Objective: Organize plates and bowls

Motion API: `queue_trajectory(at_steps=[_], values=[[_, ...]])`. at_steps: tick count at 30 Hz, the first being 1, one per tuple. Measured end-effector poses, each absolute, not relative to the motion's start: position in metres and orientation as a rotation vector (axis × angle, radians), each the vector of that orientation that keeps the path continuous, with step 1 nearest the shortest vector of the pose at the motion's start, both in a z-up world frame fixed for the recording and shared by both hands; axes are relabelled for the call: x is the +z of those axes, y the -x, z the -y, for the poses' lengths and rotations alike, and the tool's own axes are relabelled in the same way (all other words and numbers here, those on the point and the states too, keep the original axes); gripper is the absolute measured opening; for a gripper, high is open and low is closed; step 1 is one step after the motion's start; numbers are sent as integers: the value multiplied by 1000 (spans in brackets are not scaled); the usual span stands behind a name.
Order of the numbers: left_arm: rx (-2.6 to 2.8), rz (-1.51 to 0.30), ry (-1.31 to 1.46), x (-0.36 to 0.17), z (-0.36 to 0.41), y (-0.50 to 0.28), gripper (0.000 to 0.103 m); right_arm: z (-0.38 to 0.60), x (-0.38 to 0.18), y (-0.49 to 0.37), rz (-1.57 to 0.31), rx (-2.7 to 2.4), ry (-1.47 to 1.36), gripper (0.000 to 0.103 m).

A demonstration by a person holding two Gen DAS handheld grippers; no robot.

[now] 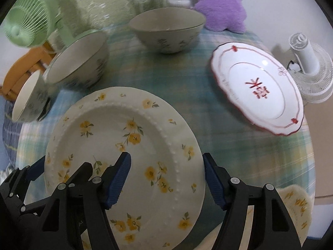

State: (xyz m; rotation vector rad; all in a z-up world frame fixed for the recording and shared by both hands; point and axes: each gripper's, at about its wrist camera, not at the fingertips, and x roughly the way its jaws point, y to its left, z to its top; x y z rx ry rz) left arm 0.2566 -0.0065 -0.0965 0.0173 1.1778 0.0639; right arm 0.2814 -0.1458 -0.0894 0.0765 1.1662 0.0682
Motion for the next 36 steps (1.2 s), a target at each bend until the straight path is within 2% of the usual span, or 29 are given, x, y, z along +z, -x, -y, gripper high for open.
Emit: queue_trajectory(at_steps=[3, 14, 24, 36], values=[[70, -1168, -44, -98, 8, -254, 79, 134, -90, -277, -1164, 84, -23, 72], [42, -1175, -1, -102, 5, -262, 88, 136, -104, -292, -1212, 122, -23, 73], [32, -1197, 21, -99, 2, -264, 86, 135, -101, -294, -1227, 102, -46, 73], [31, -1160, 17, -64, -3, -239, 86, 128, -72, -274, -1205, 95, -43, 73]])
